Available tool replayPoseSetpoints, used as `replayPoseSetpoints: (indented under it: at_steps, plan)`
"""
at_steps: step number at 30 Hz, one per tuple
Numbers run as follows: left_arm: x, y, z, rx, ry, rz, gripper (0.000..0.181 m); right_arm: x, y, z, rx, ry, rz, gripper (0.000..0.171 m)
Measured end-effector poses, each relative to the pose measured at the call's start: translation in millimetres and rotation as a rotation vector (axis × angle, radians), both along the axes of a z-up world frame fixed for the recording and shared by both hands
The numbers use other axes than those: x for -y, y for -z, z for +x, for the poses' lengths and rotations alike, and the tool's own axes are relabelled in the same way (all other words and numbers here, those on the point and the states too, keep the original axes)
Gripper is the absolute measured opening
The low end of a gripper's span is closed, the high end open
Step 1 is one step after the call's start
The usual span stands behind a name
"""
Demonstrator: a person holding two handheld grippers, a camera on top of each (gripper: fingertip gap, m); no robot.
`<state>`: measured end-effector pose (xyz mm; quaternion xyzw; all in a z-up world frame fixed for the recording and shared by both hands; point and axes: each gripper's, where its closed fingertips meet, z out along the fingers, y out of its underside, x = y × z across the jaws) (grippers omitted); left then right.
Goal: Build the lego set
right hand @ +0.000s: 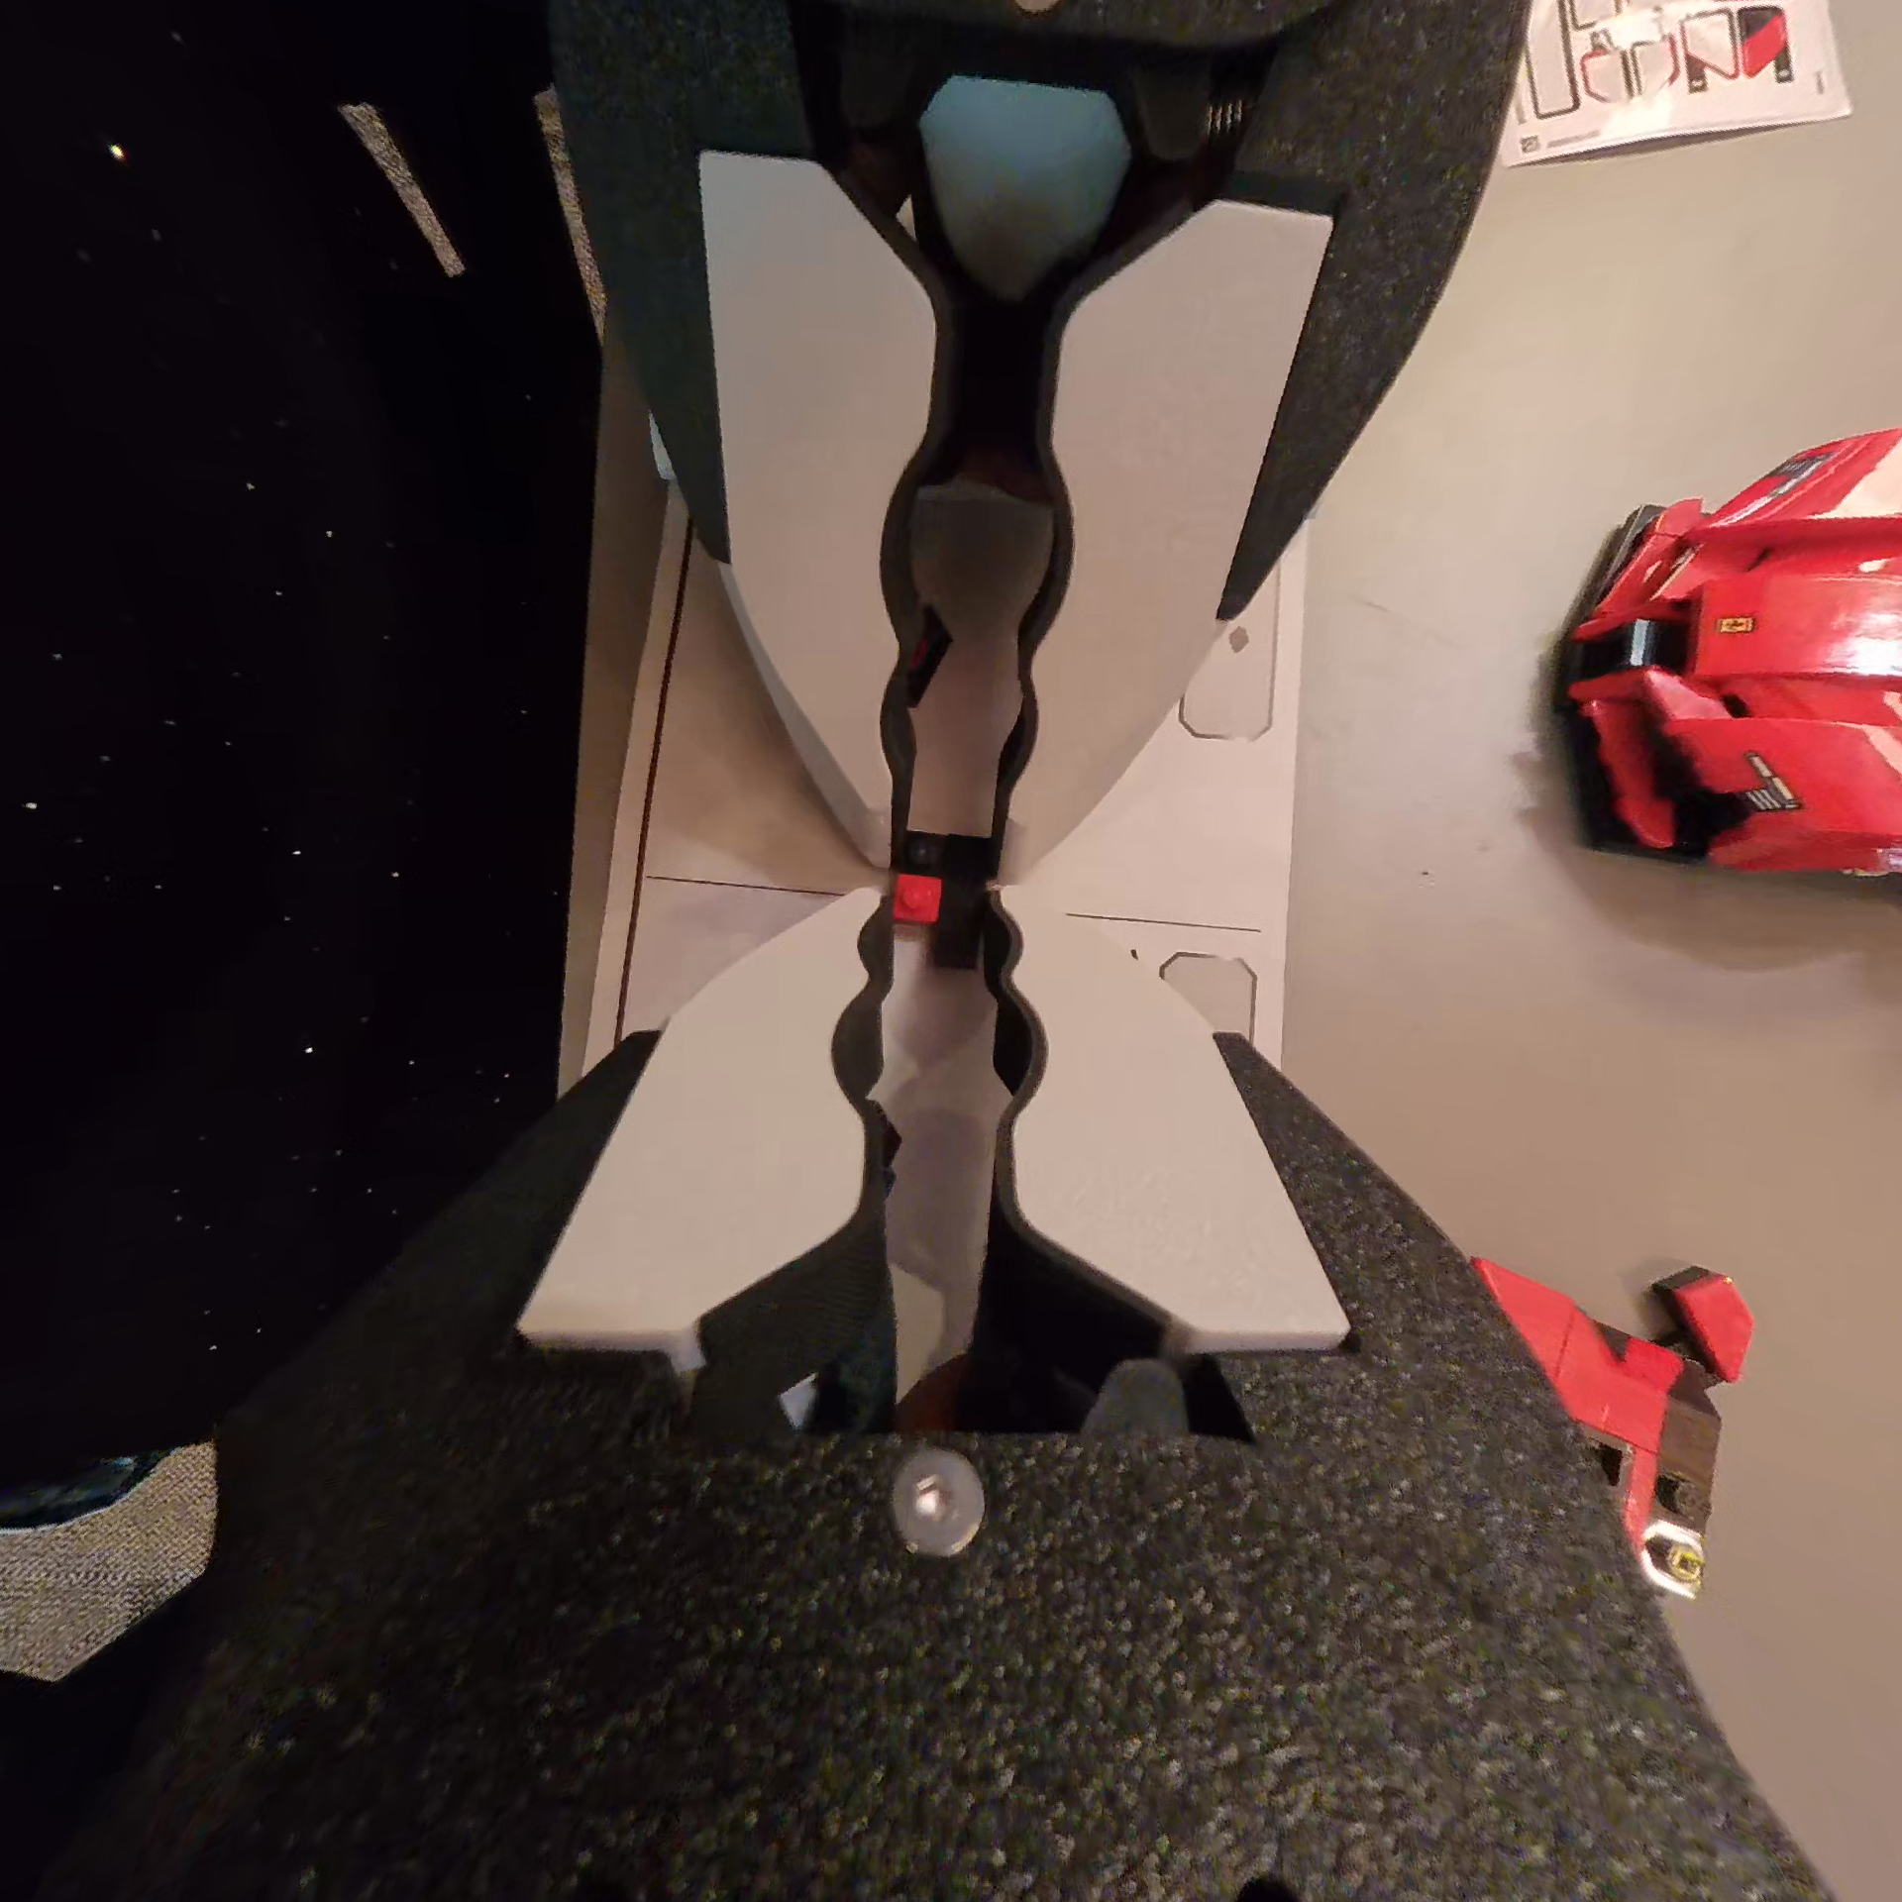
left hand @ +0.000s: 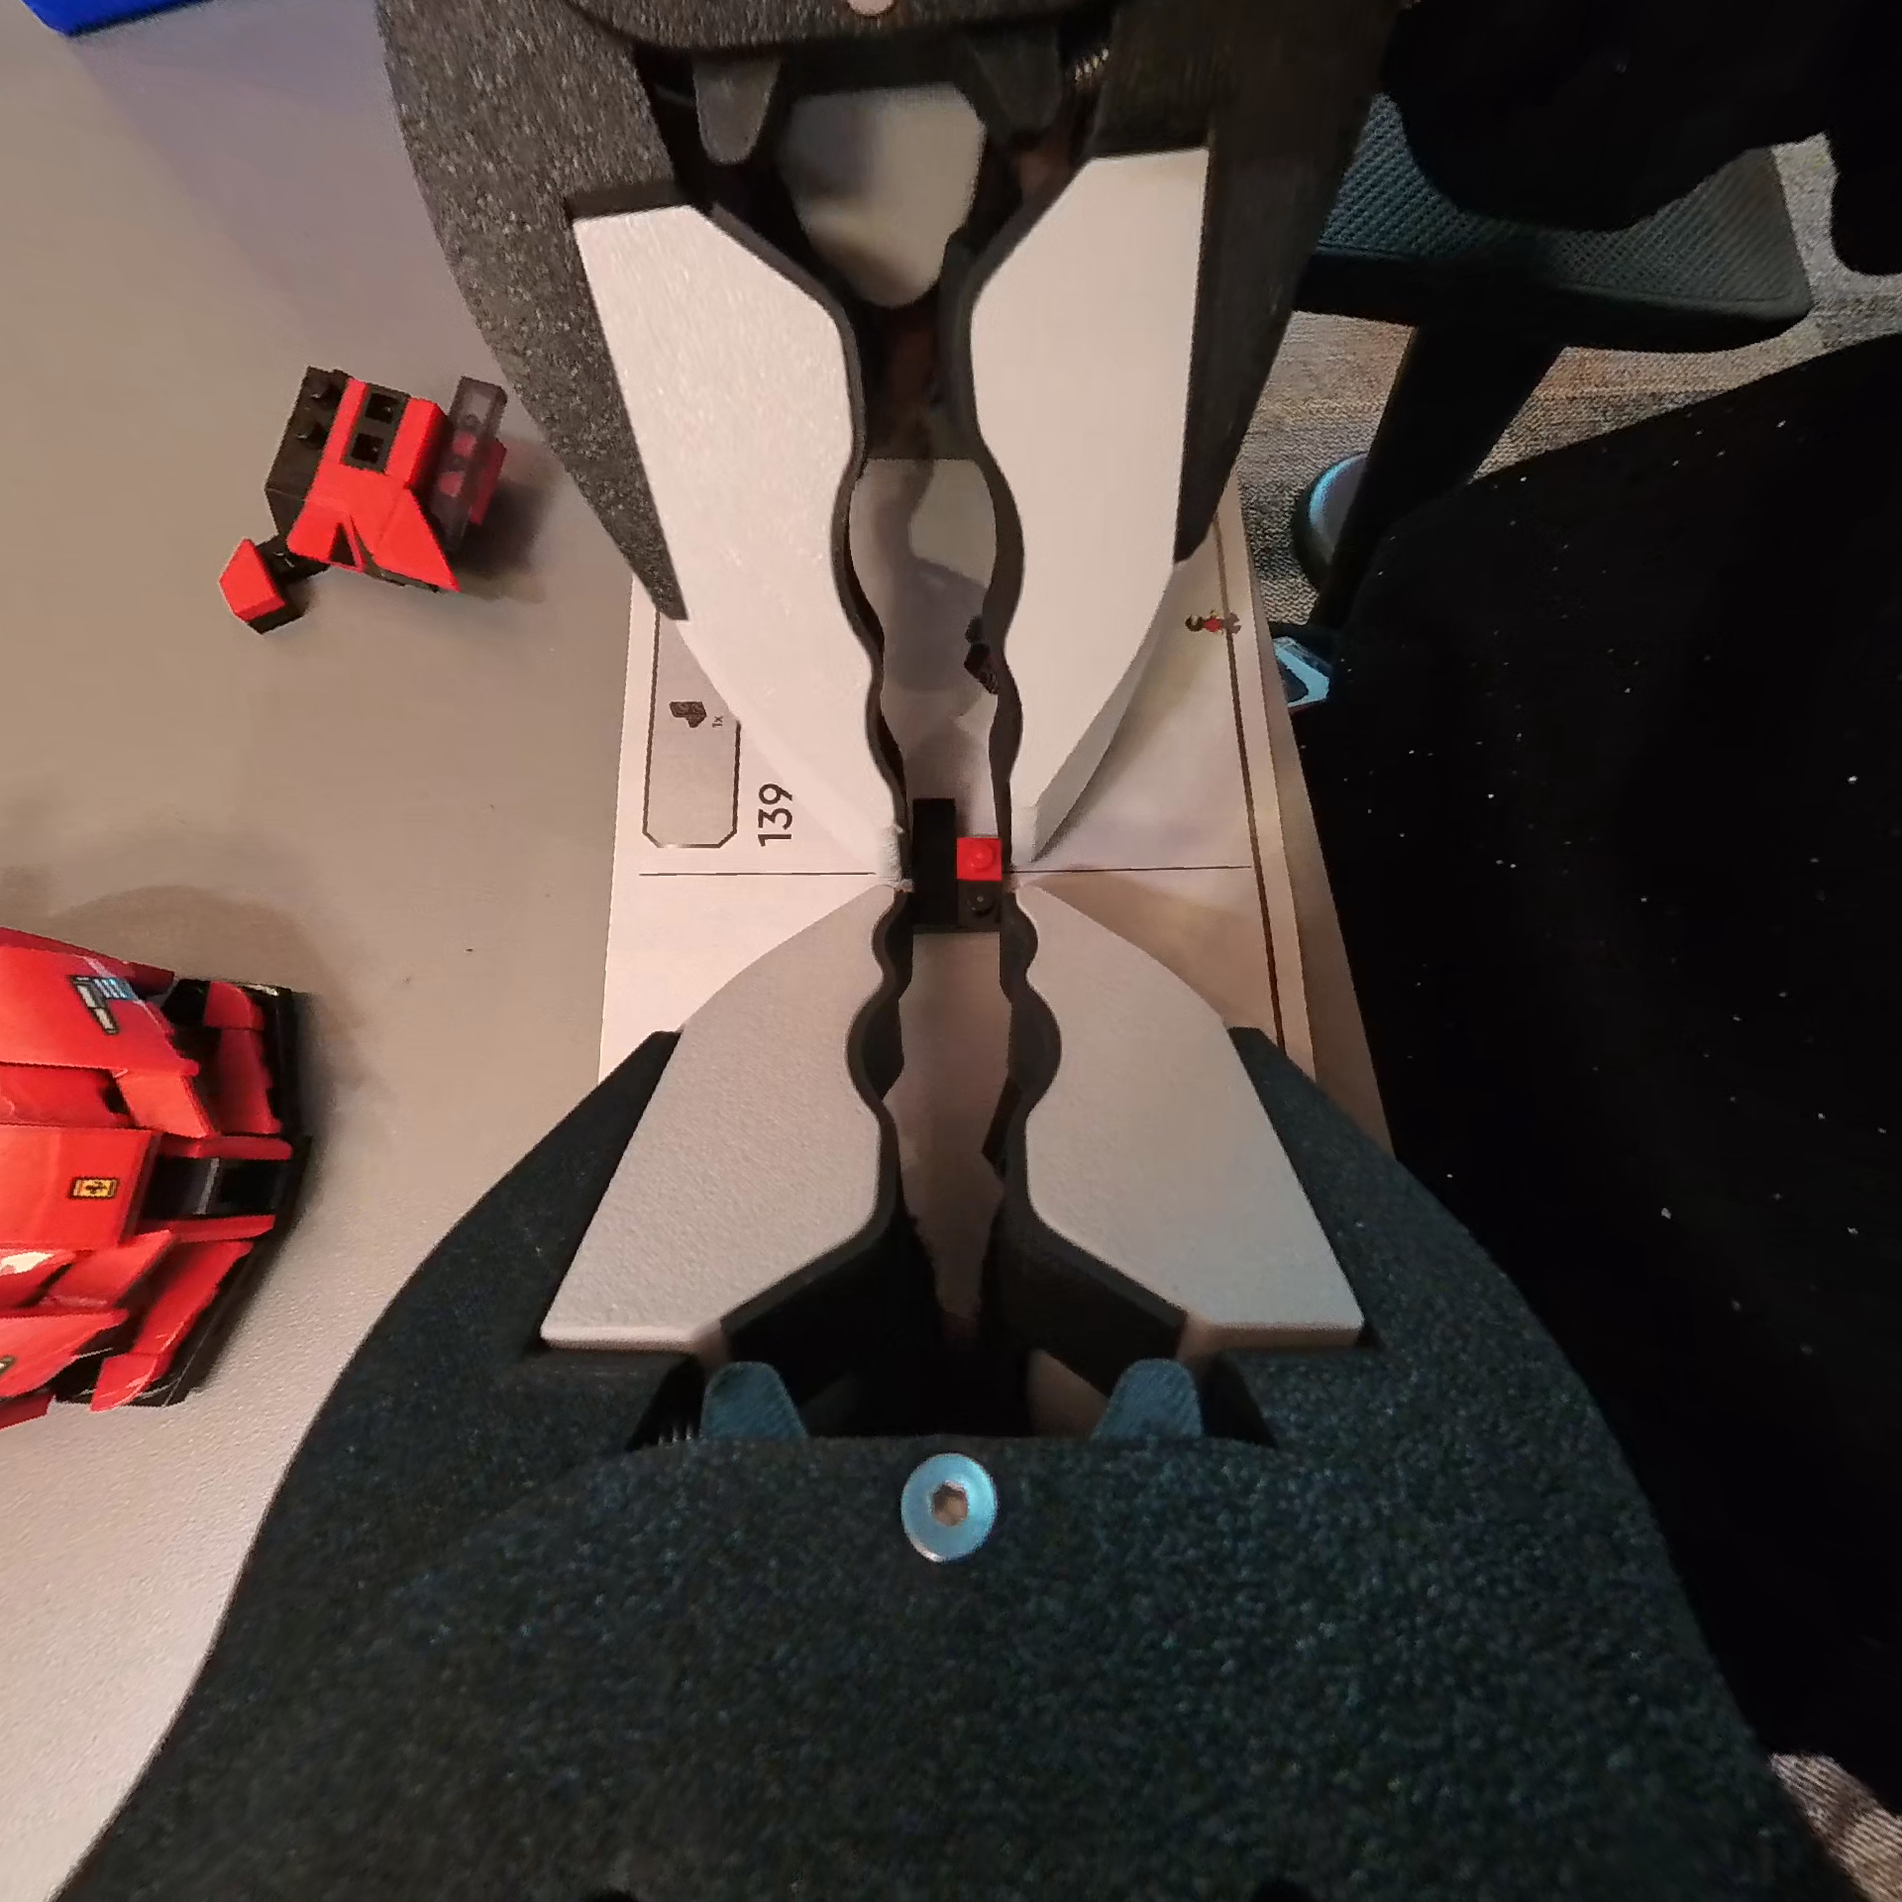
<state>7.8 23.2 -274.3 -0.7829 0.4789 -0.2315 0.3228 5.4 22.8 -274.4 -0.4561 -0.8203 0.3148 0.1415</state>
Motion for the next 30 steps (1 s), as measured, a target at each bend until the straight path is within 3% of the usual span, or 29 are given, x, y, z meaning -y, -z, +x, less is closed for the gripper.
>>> replayPoseSetpoints:
  at_steps: [18,21,30]
  plan:
    - [1.7,-0.8,0.2,0.009,0.011,-0.021,0.016,-0.2,-0.3,-0.9,0.002,0.012,-0.008,0.019]
    - [2.0,-2.1,-0.5,0.003,0.012,-0.009,0.033,-0.9,-1.3,-0.8,0.0,0.013,0.009,0.022]
    - [4.8,-22.7,-18.3,0.056,-0.086,0.039,0.04,-9.8,-12.6,5.6,-0.033,0.072,0.05,0.024]
